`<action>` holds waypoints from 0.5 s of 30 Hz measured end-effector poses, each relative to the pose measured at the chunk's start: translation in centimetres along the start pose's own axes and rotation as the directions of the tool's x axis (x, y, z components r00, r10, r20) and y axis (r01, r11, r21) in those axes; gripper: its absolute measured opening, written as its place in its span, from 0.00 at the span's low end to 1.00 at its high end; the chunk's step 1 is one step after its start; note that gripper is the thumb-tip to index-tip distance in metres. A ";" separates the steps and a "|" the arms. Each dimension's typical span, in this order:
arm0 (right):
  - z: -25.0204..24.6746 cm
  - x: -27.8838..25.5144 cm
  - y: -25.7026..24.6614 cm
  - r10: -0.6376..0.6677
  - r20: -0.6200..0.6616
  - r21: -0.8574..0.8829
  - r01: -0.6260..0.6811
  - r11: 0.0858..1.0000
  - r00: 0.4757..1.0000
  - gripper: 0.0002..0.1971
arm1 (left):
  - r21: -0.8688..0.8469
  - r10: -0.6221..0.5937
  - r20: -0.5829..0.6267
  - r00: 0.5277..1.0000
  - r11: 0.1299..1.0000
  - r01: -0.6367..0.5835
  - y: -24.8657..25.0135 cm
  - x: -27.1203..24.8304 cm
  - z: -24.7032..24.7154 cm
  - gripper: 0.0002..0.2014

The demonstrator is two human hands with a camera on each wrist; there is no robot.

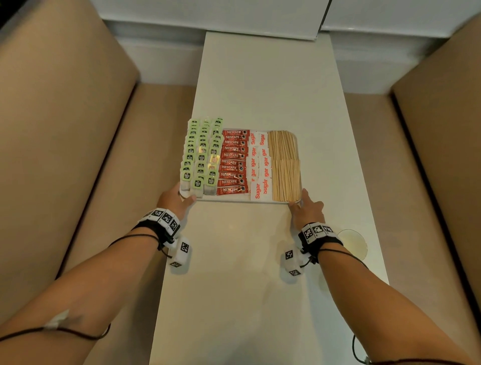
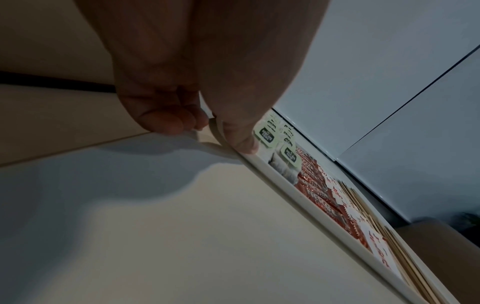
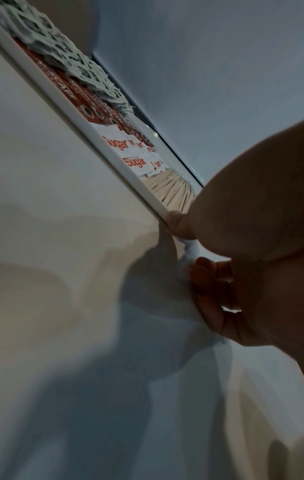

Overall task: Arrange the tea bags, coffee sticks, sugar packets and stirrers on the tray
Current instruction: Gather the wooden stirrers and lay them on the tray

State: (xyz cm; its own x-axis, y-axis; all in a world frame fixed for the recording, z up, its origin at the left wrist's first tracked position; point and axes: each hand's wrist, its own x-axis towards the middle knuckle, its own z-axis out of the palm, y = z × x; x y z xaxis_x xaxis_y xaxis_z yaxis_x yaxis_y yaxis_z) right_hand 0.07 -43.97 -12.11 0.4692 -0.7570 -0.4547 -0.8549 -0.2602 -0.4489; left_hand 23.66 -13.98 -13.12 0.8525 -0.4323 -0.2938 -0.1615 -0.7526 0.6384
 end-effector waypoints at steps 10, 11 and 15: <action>-0.1 1.1 -0.1 0.010 0.032 -0.034 -0.009 0.999 0.999 0.23 | 0.095 -0.022 0.032 0.999 0.995 0.019 0.0 1.2 -0.5 0.23; -0.1 1.2 -0.2 0.010 0.034 -0.038 -0.008 0.999 0.999 0.24 | 0.103 -0.023 0.033 0.999 0.995 0.020 0.1 1.3 -0.5 0.22; -0.3 1.3 -0.4 0.015 0.042 -0.048 -0.013 0.999 0.999 0.24 | 0.119 -0.036 0.042 0.998 0.992 0.031 0.3 1.6 -0.4 0.23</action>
State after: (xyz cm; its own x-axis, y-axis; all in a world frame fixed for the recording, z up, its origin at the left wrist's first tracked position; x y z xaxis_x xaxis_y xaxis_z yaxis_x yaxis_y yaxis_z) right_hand 0.97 -44.98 -12.26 0.4650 -0.7349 -0.4937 -0.8707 -0.2789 -0.4051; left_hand 25.18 -14.65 -13.09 0.8361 -0.4256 -0.3462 -0.1935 -0.8192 0.5399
